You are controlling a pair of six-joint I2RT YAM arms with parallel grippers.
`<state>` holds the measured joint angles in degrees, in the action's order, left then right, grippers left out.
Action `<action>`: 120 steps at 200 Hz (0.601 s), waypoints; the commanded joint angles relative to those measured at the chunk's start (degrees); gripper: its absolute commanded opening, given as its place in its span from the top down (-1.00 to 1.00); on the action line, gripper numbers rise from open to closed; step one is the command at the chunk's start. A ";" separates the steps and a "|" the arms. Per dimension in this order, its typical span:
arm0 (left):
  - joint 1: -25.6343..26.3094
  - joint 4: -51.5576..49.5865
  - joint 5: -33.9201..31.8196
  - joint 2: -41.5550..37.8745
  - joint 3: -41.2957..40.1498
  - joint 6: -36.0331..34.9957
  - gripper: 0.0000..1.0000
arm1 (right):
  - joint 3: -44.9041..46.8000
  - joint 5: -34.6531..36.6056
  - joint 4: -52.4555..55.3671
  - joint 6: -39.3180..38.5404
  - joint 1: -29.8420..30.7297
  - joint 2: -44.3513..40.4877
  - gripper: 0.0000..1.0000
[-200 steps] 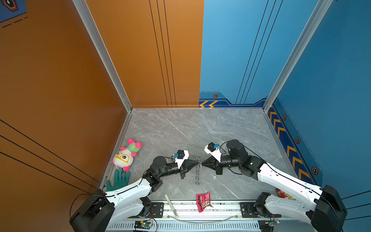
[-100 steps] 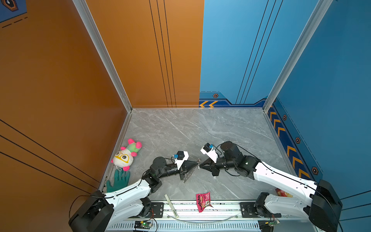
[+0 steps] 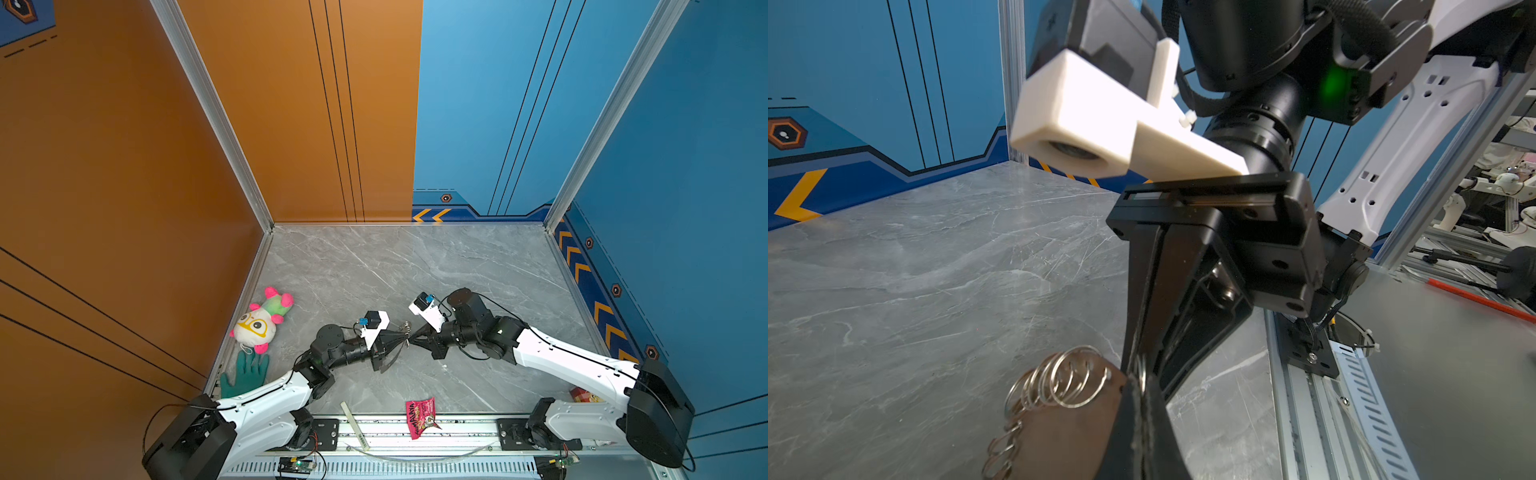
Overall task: Attach keys to a key ring
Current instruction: Insert the key into the keyring.
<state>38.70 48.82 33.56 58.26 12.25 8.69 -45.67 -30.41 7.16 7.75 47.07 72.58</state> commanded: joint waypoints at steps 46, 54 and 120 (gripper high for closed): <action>1.14 8.84 9.80 1.98 2.33 2.10 1.00 | -0.78 -2.84 -1.61 0.82 -2.23 0.02 1.00; 1.32 8.84 10.19 2.33 2.56 2.15 1.00 | -0.96 -3.33 -1.74 0.41 -1.58 0.29 1.00; 1.25 8.97 9.64 2.63 2.52 2.12 1.00 | -1.19 -1.19 0.28 -1.33 -0.93 -0.44 1.00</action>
<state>39.07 55.13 39.68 61.21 13.30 10.37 -45.67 -33.65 8.25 7.31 47.31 73.19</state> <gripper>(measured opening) 0.045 0.047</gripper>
